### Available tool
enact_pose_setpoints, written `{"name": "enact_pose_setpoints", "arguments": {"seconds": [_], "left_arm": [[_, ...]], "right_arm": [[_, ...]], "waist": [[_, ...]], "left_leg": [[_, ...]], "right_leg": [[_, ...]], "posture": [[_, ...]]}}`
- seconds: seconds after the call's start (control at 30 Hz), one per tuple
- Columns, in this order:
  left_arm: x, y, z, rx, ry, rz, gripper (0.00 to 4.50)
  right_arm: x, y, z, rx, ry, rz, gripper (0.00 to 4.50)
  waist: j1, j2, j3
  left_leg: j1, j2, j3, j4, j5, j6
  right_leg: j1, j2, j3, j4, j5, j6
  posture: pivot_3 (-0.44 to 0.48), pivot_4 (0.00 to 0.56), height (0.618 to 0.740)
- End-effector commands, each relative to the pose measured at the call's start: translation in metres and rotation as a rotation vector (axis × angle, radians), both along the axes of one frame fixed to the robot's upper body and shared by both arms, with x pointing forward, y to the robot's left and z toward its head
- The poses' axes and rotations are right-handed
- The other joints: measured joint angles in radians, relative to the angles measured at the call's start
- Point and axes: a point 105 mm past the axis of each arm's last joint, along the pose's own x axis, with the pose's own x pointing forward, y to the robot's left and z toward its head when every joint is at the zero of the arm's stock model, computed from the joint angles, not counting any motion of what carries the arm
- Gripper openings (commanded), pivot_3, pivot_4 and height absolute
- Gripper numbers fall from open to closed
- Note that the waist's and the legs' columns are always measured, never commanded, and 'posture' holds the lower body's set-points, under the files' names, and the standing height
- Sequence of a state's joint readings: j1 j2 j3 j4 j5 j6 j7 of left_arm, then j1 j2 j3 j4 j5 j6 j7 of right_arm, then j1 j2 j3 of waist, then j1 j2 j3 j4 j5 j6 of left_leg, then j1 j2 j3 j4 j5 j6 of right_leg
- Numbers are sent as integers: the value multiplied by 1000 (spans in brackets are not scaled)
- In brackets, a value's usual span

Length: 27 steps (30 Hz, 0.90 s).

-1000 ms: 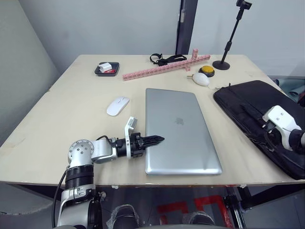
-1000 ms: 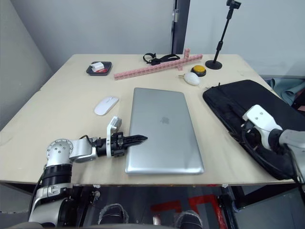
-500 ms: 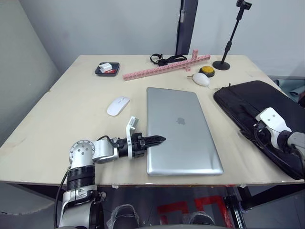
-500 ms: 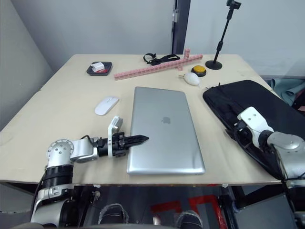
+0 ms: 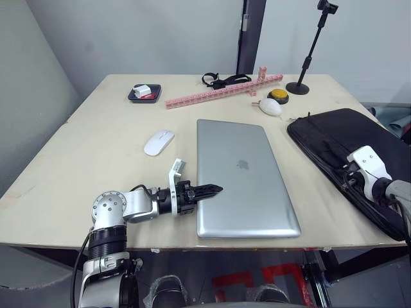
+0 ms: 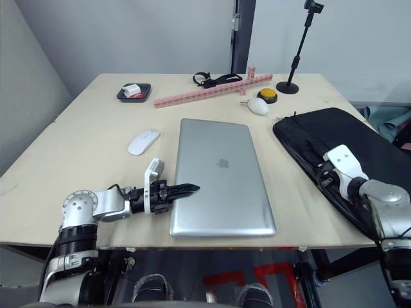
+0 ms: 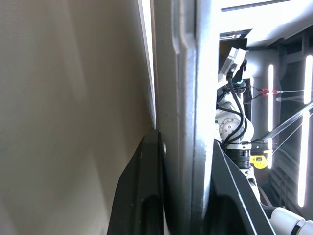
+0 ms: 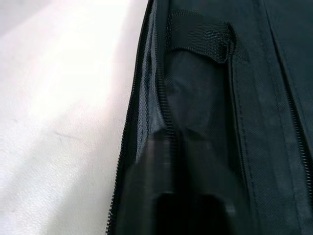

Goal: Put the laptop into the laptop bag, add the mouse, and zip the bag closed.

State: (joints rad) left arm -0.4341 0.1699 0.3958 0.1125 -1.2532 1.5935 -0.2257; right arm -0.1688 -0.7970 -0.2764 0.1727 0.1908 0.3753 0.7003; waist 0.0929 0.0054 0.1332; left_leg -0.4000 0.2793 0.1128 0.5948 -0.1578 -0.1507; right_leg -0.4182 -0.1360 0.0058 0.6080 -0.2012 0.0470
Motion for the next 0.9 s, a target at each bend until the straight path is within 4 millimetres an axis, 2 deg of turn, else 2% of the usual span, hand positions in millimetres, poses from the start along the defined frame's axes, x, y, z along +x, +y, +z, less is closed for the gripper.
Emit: {"name": "enact_pose_setpoints", "arguments": {"seconds": [0.03,0.17,0.37,0.53,0.7,0.8,0.9], "left_arm": [[0,-1,31,-124,-110,-18,279],[0,-2,33,-138,-108,-22,279],[7,-3,47,-255,-88,-26,279],[7,-3,48,-250,-80,-29,279],[7,-5,48,-239,-79,-26,279],[9,-8,50,-260,-64,-26,279],[14,-9,50,-278,-44,-7,279]], "right_arm": [[0,-1,10,56,-26,-15,21],[-1,5,19,106,-24,-3,21],[7,29,50,200,-35,34,21],[9,47,72,233,-31,56,21],[10,59,81,260,-21,71,21],[16,78,94,312,-12,74,21],[17,89,96,336,-5,76,21]], "waist": [[0,0,0],[0,0,0],[-1,0,0],[1,0,0],[6,0,0],[3,1,0],[4,1,0]], "left_leg": [[0,0,0,0,0,0],[0,0,0,0,0,0],[0,0,1,0,0,0],[1,0,1,0,2,-2],[0,0,1,-1,4,-5],[0,0,1,-1,4,-6],[1,0,1,-1,4,-6]], "right_leg": [[0,0,0,0,0,0],[0,0,0,0,0,0],[0,0,1,1,0,0],[-1,0,2,2,1,1],[-1,0,1,1,1,2],[-1,0,2,1,2,3],[-1,0,2,1,2,4]], "posture": [[0,150,740],[0,150,740],[0,150,740],[0,150,740],[0,150,740],[0,150,740],[0,150,740]]}}
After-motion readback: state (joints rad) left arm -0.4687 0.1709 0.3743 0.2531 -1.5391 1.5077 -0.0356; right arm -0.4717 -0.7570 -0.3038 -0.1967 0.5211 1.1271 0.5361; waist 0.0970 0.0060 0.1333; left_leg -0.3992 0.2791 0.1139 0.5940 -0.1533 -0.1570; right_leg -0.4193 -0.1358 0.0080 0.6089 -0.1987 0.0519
